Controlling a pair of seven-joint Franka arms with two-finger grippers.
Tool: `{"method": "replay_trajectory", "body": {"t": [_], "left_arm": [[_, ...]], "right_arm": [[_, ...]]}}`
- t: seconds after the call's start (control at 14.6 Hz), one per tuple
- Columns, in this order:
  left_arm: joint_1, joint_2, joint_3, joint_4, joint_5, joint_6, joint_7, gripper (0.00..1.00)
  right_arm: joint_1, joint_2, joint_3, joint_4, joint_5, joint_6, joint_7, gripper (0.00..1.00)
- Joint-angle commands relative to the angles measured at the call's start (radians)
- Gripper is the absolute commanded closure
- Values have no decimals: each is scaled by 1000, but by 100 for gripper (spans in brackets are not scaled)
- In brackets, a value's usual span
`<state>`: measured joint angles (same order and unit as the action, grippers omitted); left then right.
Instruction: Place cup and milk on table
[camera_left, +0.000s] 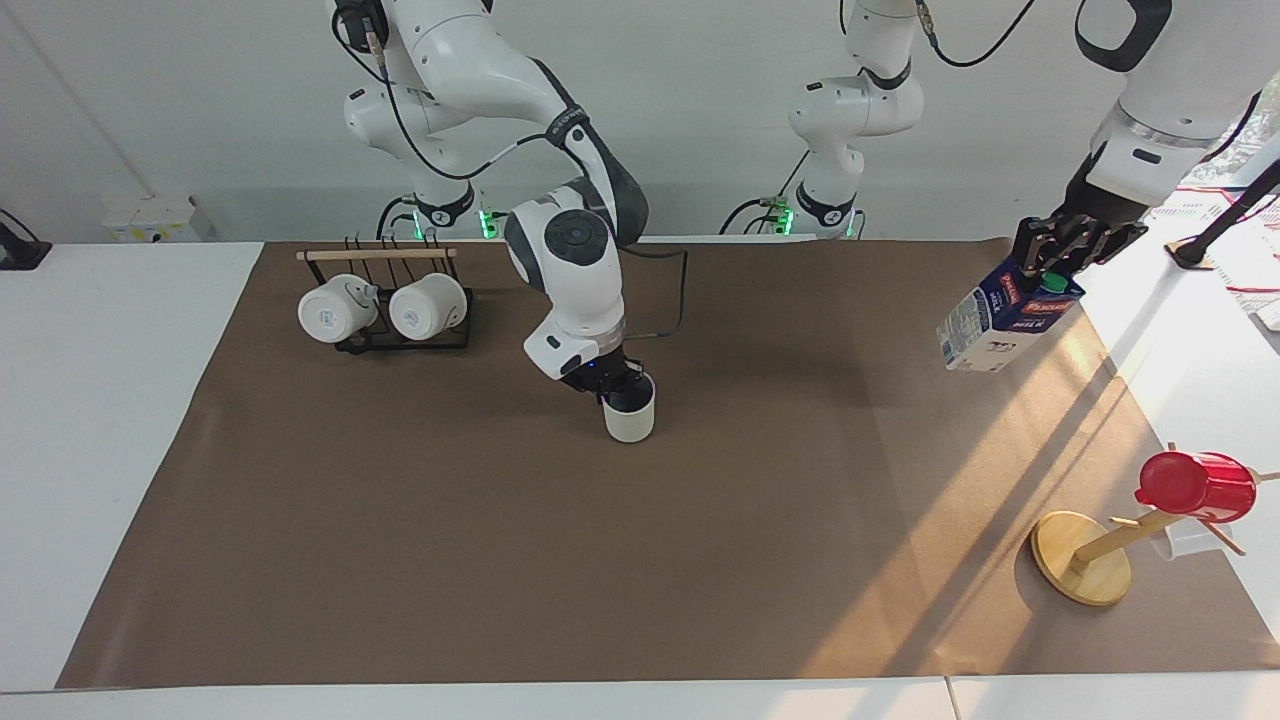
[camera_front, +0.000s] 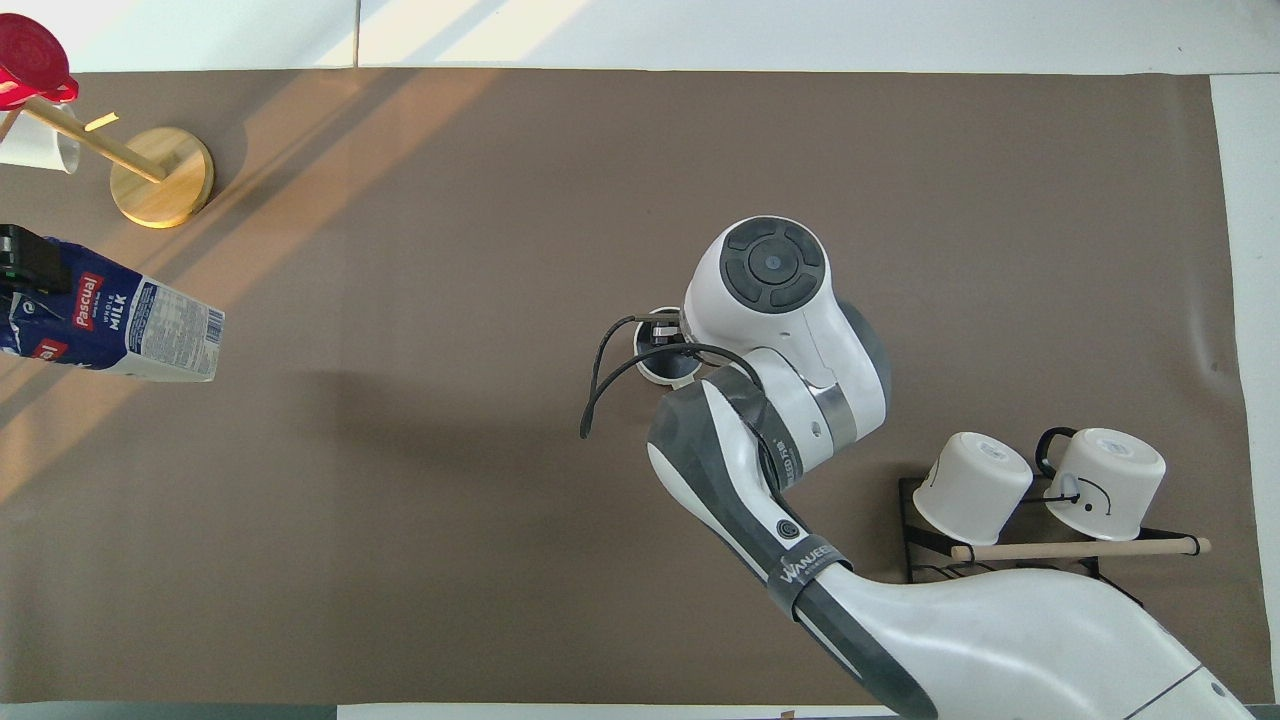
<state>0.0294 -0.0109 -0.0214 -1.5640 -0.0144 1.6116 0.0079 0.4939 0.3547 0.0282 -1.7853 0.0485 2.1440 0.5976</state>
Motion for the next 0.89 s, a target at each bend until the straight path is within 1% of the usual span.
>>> {"method": "replay_trajectory", "body": {"t": [0.0,0.07,0.14,0.27,0.34,0.55,0.69,0.82], "left_arm": [[-14,-6,3,-4,34,2,-11,100],[-13,-14,3,-17,34,13,-14,100],[-14,-20,3,-30,34,24,-34,100],[-14,-18,3,-33,34,44,-81,100],[-22,-18,1,-37,34,60,-88,100],[-116,-9,-2,-51,47,112,-199,100],[-201,-11,-2,-92,48,163,-284,100],[-297,-3,-3,-123,77,214,-359,100]], "right_arm": [[2,-17,-1,-14,-4,-9,1,100],[0,-17,-1,-14,-4,-9,-1,60],[3,-19,-2,-11,-12,-12,1,1],[8,-32,-2,-2,-24,-13,-1,0],[-3,-58,-2,-3,-25,-16,-4,0],[-32,-140,-2,4,-24,-88,-10,0],[-49,-187,-10,6,-25,-122,-13,0],[-118,-238,-13,7,-38,-145,-37,0]]}}
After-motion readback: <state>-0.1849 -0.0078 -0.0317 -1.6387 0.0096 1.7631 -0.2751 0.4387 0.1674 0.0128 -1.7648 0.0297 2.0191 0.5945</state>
